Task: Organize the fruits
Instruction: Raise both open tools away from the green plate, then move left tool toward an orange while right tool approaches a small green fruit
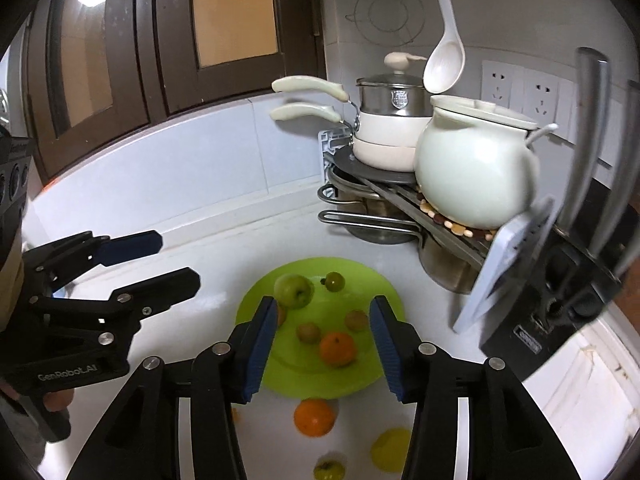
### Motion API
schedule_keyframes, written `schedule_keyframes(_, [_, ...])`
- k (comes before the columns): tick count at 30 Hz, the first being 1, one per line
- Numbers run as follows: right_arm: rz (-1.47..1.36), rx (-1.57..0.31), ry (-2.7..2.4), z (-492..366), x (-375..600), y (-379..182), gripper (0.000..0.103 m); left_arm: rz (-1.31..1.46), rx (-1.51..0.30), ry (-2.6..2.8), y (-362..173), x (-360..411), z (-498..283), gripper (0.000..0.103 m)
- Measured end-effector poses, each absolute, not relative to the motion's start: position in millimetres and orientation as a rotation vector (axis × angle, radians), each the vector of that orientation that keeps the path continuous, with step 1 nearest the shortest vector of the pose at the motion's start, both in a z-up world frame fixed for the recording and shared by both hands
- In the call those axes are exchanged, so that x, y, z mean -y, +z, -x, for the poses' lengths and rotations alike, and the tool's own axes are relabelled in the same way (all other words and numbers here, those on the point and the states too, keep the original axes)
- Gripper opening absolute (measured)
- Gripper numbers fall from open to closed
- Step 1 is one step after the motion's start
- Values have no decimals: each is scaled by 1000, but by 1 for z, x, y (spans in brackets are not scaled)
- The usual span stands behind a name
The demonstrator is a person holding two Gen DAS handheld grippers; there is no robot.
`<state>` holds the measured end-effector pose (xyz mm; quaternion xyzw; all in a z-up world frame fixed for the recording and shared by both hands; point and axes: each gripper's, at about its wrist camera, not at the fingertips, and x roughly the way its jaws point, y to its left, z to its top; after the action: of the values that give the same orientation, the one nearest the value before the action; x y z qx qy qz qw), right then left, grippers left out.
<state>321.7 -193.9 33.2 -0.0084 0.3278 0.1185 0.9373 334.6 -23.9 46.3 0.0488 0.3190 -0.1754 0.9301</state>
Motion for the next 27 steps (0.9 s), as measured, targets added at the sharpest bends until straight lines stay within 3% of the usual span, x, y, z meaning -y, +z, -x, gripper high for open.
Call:
schedule_keyframes(13, [5, -671, 173, -275, 195, 18, 53, -80, -673, -308, 24, 10, -286, 70])
schedule_keyframes(27, [-9, -793, 143, -252, 200, -28, 53, -83, -783, -313, -22, 14, -267, 70])
